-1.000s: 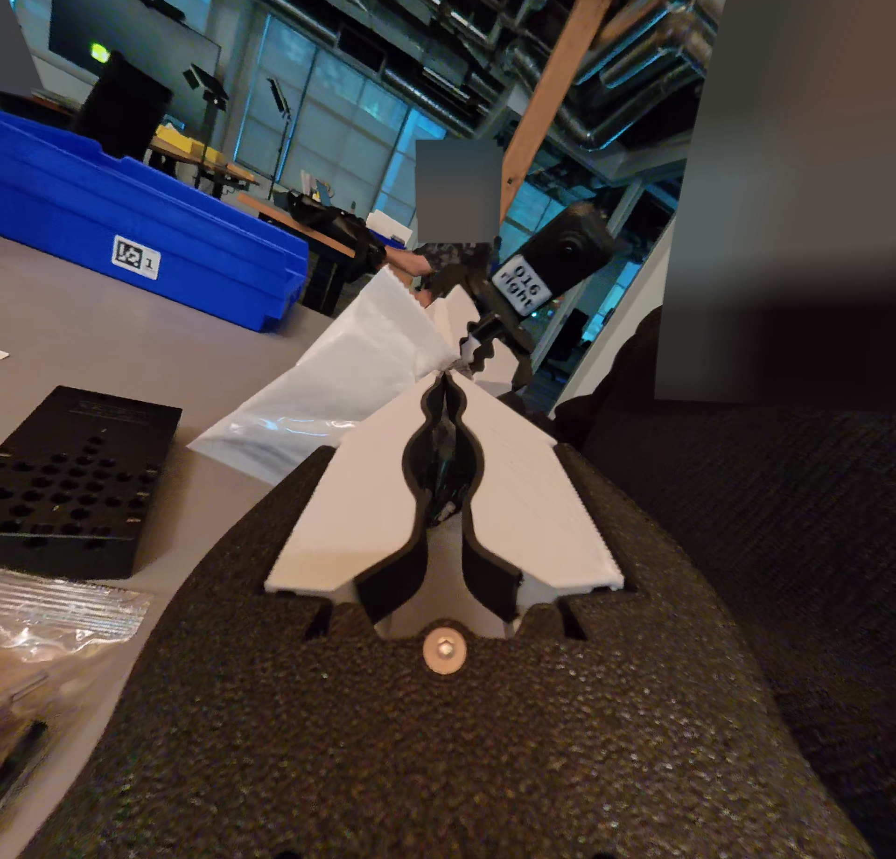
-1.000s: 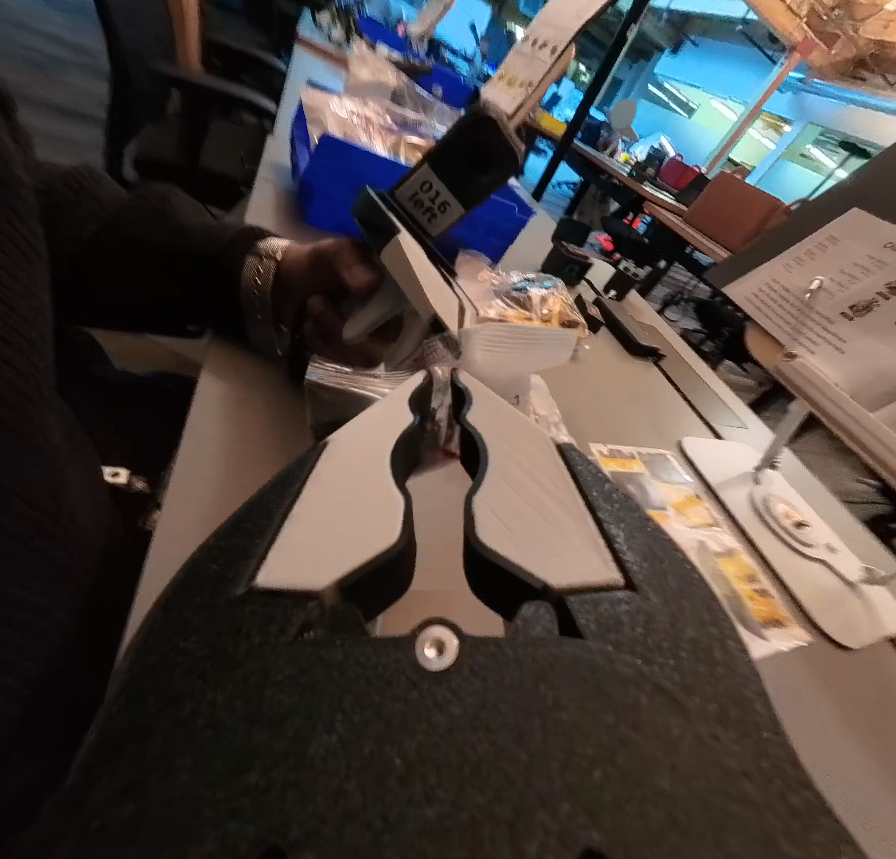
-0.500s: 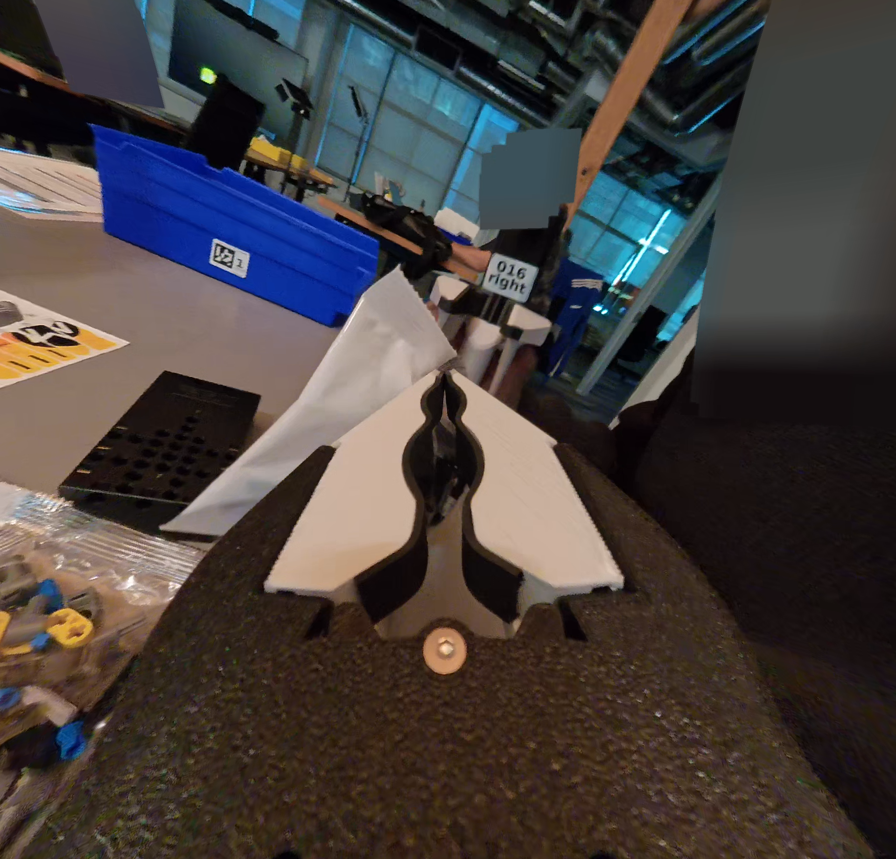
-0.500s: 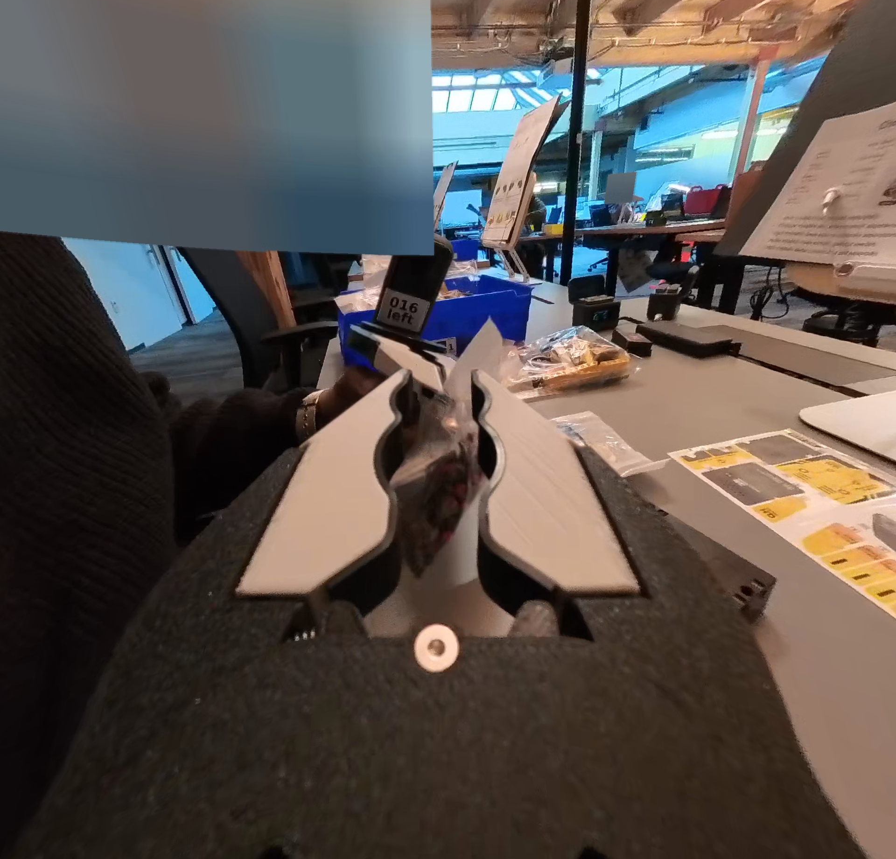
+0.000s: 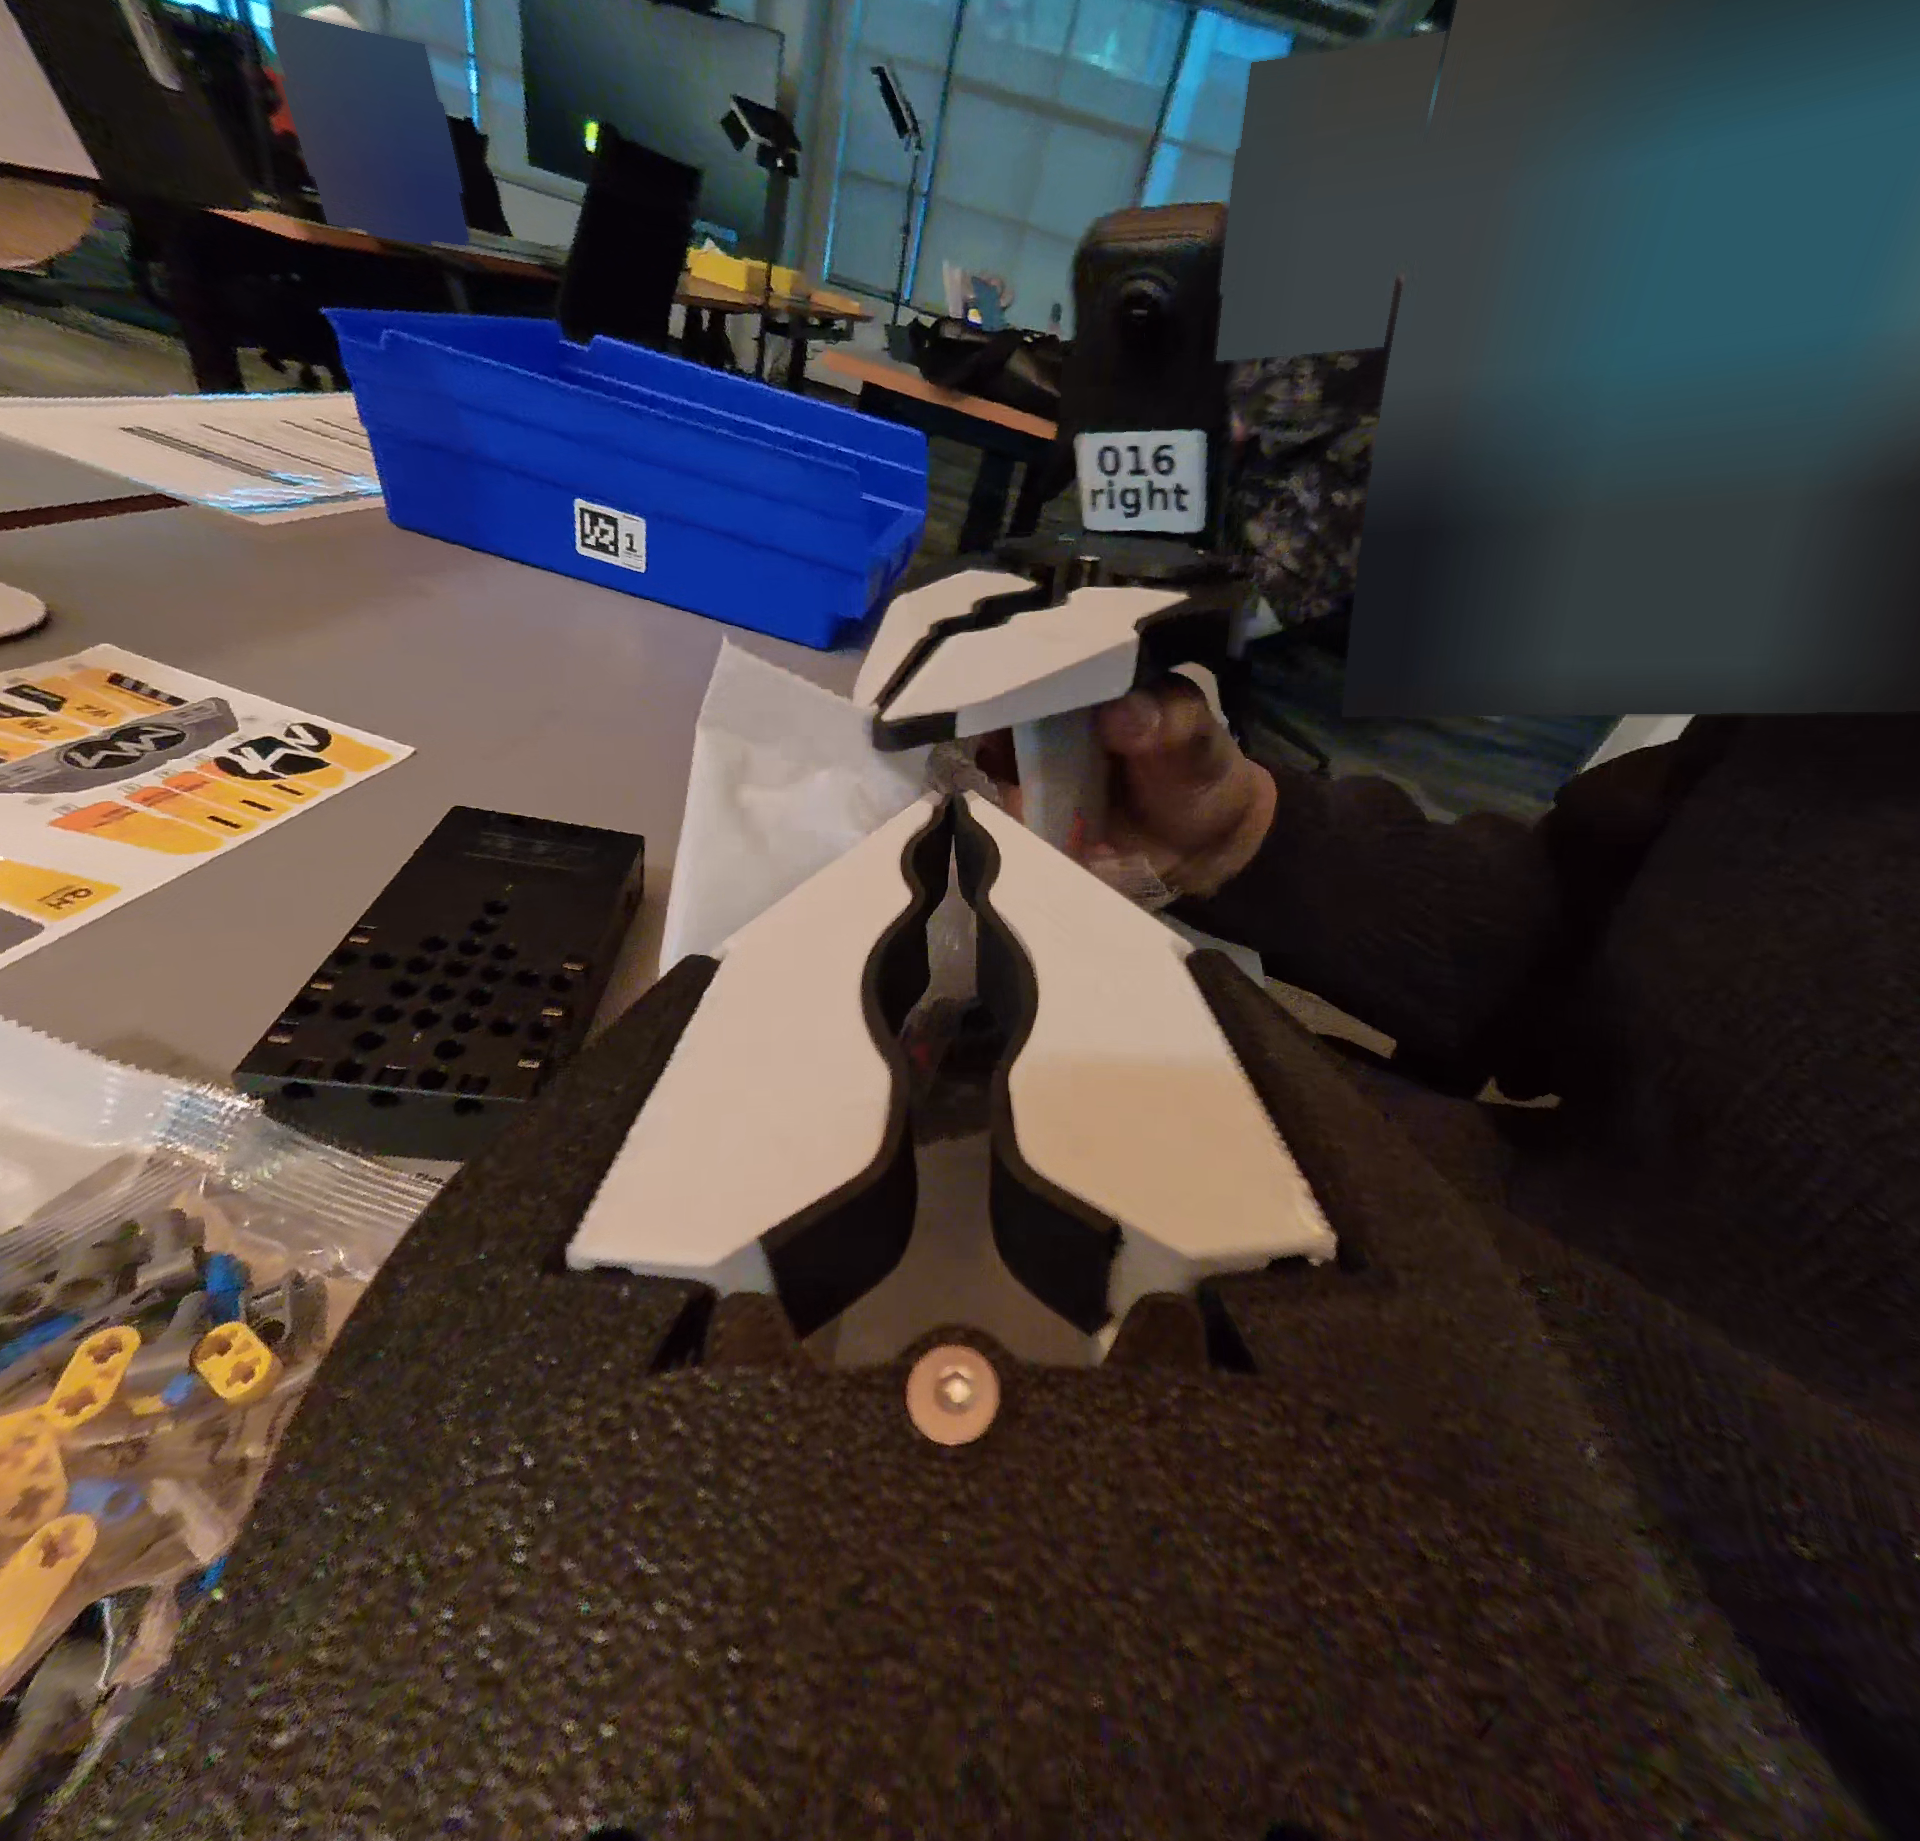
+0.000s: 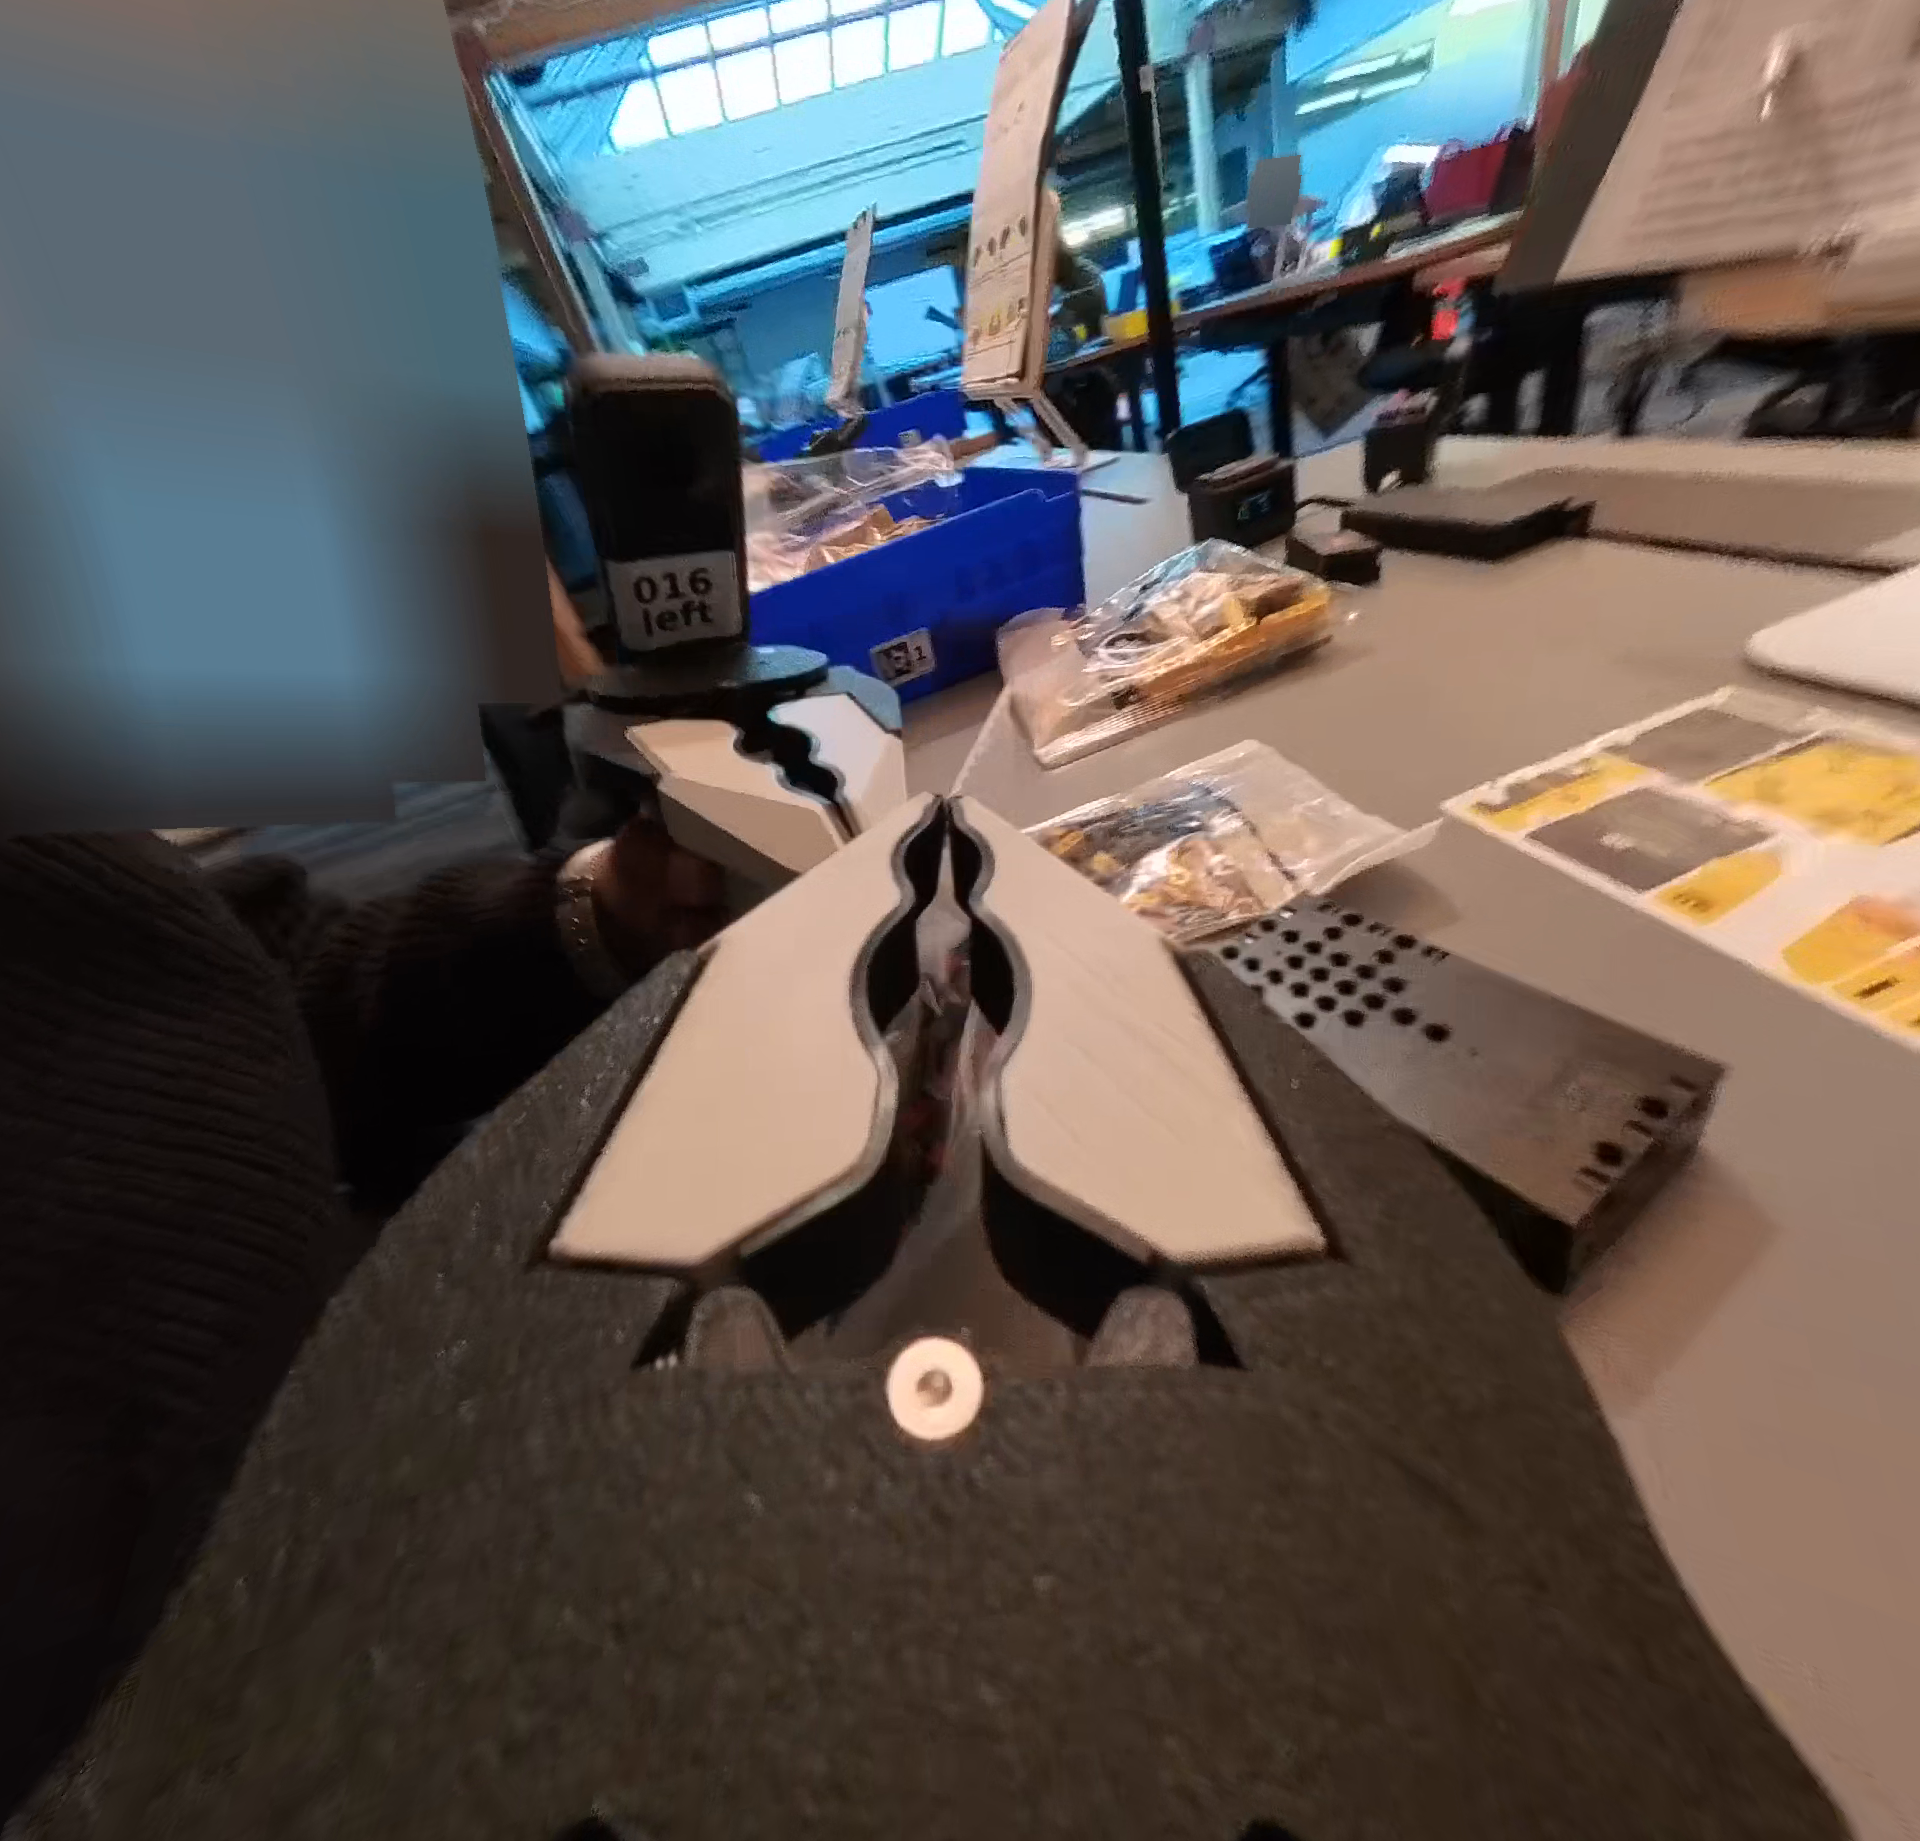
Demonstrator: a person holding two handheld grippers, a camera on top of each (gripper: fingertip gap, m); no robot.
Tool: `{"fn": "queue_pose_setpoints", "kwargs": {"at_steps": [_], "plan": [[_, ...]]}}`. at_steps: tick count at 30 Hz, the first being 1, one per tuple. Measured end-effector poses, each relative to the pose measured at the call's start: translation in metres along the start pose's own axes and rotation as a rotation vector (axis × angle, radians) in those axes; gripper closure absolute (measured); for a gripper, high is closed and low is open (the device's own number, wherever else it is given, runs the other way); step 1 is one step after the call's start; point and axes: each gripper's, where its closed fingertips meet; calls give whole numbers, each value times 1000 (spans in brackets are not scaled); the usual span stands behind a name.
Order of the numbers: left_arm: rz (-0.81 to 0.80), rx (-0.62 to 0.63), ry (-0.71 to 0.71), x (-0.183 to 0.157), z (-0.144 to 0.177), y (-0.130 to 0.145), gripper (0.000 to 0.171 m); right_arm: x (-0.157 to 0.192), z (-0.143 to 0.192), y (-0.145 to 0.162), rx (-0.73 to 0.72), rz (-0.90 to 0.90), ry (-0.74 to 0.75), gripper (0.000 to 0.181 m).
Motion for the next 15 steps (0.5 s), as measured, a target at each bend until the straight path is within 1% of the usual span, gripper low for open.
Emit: {"fn": "queue_pose_setpoints", "kwargs": {"at_steps": [2,4,7,9,13,15], "plan": [[-5,-2,3,-1,0,0,171,-5,3,0,-9,-121,-37,181],[-5,5,-3,0,-1,1,171,-11,6,0,-18,-194,-48,181],[-17,22,-1,-2,-3,3,171,-13,5,5,8,-191,-38,181],[-28,13,12,-5,-2,2,171,-11,5,3,-2,-192,-48,181],[-16,-1,21,-4,0,0,171,-15,6,2,-29,-288,-61,181],[-27,6,20,-5,-1,1,171,-14,5,3,-27,-276,-56,181]]}}
Point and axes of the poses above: each gripper's, where its closed fingertips meet, z back along the fingers, y out of its underside, x = y × z across the jaws, and after that the axes turned 1 degree about -y, right-handed
